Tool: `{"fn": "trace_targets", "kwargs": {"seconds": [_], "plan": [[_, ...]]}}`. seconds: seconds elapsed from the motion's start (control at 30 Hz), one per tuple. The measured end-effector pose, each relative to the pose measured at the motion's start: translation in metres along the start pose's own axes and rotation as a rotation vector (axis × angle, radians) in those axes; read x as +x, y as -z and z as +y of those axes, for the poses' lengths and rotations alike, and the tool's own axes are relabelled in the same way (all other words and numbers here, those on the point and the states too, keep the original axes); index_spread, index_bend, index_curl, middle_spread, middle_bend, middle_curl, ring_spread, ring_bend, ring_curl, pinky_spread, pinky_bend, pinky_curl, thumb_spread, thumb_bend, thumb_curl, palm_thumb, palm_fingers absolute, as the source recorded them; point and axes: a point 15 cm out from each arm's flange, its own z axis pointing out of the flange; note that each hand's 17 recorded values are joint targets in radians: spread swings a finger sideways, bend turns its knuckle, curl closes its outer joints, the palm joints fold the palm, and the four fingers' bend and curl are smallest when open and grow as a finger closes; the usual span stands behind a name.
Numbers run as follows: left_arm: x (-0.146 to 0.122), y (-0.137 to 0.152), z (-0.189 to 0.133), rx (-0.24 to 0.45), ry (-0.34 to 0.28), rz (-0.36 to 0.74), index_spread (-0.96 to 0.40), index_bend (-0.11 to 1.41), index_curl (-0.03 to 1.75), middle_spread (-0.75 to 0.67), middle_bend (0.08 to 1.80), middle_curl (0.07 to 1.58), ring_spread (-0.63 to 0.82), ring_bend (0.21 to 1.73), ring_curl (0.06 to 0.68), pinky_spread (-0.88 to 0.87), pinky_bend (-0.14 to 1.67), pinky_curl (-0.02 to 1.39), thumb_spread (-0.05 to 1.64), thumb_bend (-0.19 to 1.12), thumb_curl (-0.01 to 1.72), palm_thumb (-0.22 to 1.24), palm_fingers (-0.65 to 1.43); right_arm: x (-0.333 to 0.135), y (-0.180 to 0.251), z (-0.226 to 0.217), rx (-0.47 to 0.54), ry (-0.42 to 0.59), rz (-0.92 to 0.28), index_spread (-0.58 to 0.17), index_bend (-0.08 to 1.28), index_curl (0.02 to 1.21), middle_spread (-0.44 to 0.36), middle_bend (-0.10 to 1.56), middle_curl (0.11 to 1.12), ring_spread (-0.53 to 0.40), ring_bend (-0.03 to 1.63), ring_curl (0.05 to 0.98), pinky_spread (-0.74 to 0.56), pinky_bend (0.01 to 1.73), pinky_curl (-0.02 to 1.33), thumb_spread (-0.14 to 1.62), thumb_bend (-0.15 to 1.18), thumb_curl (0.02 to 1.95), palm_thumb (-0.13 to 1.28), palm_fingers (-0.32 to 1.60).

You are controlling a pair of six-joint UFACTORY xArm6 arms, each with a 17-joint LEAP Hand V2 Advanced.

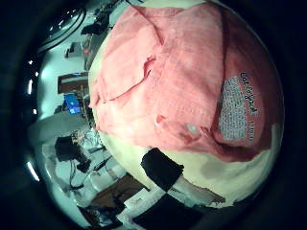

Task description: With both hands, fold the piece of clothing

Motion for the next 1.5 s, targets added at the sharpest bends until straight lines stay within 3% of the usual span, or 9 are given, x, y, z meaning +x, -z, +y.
{"fn": "trace_targets", "kwargs": {"seconds": [0.33, 0.77, 0.97, 1.1, 1.23, 1.33, 1.4, 1.5], "plan": [[-0.001, -0.001, -0.003, -0.004, 0.001, 0.003, 0.04, 0.15, 0.32, 0.16, 0.19, 0.34, 0.36, 0.48, 0.217, 0.37, 0.26, 0.32, 1.07, -0.02, 0.35, 0.52, 0.14, 0.01, 0.008, -0.004, 0.015, -0.038, -0.001, -0.159, 0.15, 0.27, 0.221, 0.22, 0.33, 0.298, 0.5, 0.224, 0.47, 0.61, 0.28, 1.08, -0.02, 0.28, 0.34, 0.14], [-0.006, 0.001, -0.002, -0.001, 0.002, 0.004, 0.05, 0.16, 0.32, 0.17, 0.18, 0.33, 0.36, 0.5, 0.214, 0.37, 0.27, 0.32, 1.07, -0.02, 0.35, 0.53, 0.14, 0.018, -0.027, -0.029, -0.036, -0.064, 0.002, -0.145, 0.16, 0.27, 0.214, 0.24, 0.34, 0.292, 0.54, 0.231, 0.46, 0.61, 0.27, 1.06, -0.02, 0.29, 0.38, 0.16], [-0.007, 0.002, -0.002, 0.002, 0.001, 0.005, 0.05, 0.16, 0.32, 0.17, 0.19, 0.34, 0.36, 0.5, 0.213, 0.37, 0.28, 0.32, 1.07, -0.02, 0.35, 0.54, 0.14, 0.01, -0.035, -0.013, -0.134, -0.056, -0.015, -0.133, 0.13, 0.25, 0.192, 0.25, 0.34, 0.248, 0.69, 0.262, 0.42, 0.64, 0.27, 1.05, -0.02, 0.3, 0.39, 0.27], [-0.007, 0.004, -0.002, 0.008, 0.001, 0.004, 0.05, 0.17, 0.32, 0.16, 0.2, 0.34, 0.36, 0.49, 0.209, 0.37, 0.28, 0.32, 1.06, -0.02, 0.35, 0.54, 0.15, 0.008, -0.035, -0.007, -0.165, -0.045, -0.007, -0.127, 0.13, 0.23, 0.143, 0.32, 0.36, 0.148, 0.84, 0.288, 0.32, 0.66, 0.25, 1.05, -0.02, 0.3, 0.41, 0.43], [-0.008, 0.009, -0.004, 0.019, 0.002, 0.001, 0.05, 0.17, 0.32, 0.17, 0.2, 0.34, 0.35, 0.49, 0.208, 0.36, 0.28, 0.32, 1.07, -0.02, 0.35, 0.54, 0.16, 0.017, -0.034, 0.0, -0.193, -0.031, 0.038, -0.17, 0.18, 0.24, 0.044, 0.43, 0.4, -0.042, 0.96, 0.321, 0.09, 0.74, 0.25, 1.03, -0.02, 0.31, 0.46, 0.73], [-0.01, 0.012, -0.004, 0.027, 0.009, 0.001, 0.04, 0.17, 0.33, 0.17, 0.19, 0.34, 0.35, 0.49, 0.207, 0.35, 0.27, 0.32, 1.07, -0.02, 0.35, 0.55, 0.17, 0.022, -0.033, 0.001, -0.195, -0.03, 0.049, -0.222, 0.22, 0.27, -0.051, 0.56, 0.44, -0.165, 0.99, 0.331, -0.13, 0.83, 0.26, 1.02, -0.01, 0.33, 0.53, 1.08], [-0.01, 0.013, -0.004, 0.028, 0.009, 0.002, 0.04, 0.17, 0.32, 0.17, 0.19, 0.34, 0.35, 0.49, 0.207, 0.35, 0.27, 0.32, 1.07, -0.02, 0.35, 0.55, 0.17, 0.023, -0.032, 0.003, -0.201, -0.027, 0.048, -0.276, 0.35, 0.34, -0.106, 0.68, 0.49, -0.215, 1.03, 0.37, -0.33, 0.86, 0.28, 1.02, 0.0, 0.34, 0.59, 1.33], [-0.01, 0.014, -0.004, 0.032, 0.009, 0.001, 0.04, 0.17, 0.32, 0.16, 0.19, 0.34, 0.34, 0.49, 0.207, 0.34, 0.27, 0.32, 1.07, -0.02, 0.35, 0.55, 0.17, 0.021, -0.029, 0.008, -0.217, -0.022, 0.042, -0.298, 0.57, 0.42, -0.121, 0.82, 0.54, -0.225, 1.06, 0.398, -0.41, 0.9, 0.31, 1.0, 0.02, 0.38, 0.7, 1.47]]}}
